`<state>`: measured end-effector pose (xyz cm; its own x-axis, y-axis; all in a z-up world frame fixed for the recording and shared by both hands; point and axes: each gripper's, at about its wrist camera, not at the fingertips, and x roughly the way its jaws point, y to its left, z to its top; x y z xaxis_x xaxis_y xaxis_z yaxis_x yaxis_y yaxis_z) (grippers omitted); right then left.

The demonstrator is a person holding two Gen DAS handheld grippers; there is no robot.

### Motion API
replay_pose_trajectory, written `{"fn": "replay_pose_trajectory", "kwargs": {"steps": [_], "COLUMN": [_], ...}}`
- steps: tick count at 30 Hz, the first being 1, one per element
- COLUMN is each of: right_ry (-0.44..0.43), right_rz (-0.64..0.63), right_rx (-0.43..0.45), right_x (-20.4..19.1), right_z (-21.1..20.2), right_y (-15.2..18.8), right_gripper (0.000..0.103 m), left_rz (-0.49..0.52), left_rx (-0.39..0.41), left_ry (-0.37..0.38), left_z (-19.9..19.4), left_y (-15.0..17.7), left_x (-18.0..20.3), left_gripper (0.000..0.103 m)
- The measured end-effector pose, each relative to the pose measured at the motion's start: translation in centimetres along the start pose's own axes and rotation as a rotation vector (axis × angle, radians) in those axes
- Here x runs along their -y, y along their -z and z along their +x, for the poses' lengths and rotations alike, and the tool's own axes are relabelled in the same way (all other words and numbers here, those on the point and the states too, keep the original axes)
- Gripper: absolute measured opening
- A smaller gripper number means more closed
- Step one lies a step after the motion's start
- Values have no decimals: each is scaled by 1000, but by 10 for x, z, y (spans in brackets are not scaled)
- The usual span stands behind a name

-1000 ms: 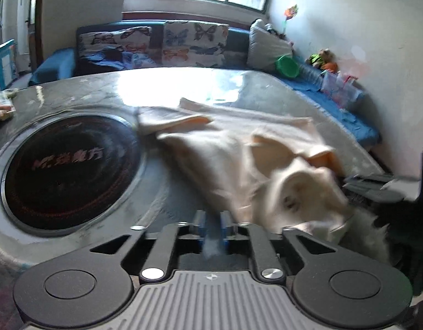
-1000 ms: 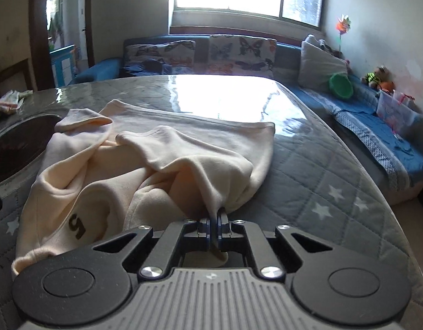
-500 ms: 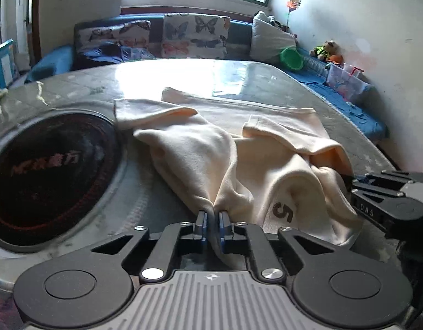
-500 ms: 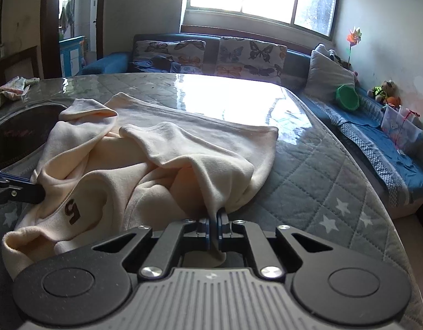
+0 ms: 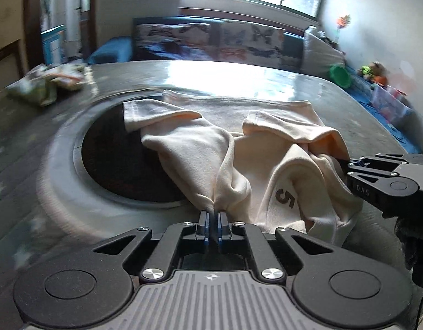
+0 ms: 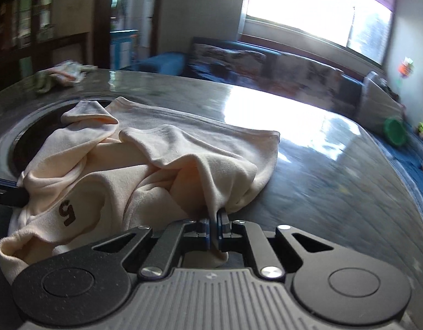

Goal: Fold clothes

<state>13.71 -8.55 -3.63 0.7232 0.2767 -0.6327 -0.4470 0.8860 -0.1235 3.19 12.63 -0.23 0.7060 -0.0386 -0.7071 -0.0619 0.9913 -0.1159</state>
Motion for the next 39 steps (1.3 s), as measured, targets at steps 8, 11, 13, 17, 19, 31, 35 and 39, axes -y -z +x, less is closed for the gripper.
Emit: {"fn": "replay_pose_trajectory", "kwargs": {"steps": [8,11,13,17,19,31,35,39], "right_ry": [-82,-75,-58,-63,-96,-145,-97,-32], "right_rz": [-80,-96,-121,-179,-202,-146,-93,-48], "right_rx": [4,38,80,123,110,28,89,151], "right_x": [-34,-32,-29,-38,-46,-56,-33,-4], "right_z": [-7,-21,-32,-41,-35,14,-6,-32], "right_y": [-17,-27,-37,-57,-61,-54,-53,-53], "right_gripper": [9,38,42,42,41,6,3,2], "left_rz": [-58,-66,-71,-61,-54,-6,40,95], "left_rx": [-15,-10,5,39,48,83,93,78], "left_ry": [-45,-43,-36,-11,0,30,61,76], "left_z": [-25,-31,-34,-38,-39,-35,-27,-14], "left_y": [15,14,11,2,-1,-14,-21,-20], "left_x": [-40,-46,-48,-41,-35,-9,7,25], "left_gripper": [5,9,10,15,18,47,48,48]}}
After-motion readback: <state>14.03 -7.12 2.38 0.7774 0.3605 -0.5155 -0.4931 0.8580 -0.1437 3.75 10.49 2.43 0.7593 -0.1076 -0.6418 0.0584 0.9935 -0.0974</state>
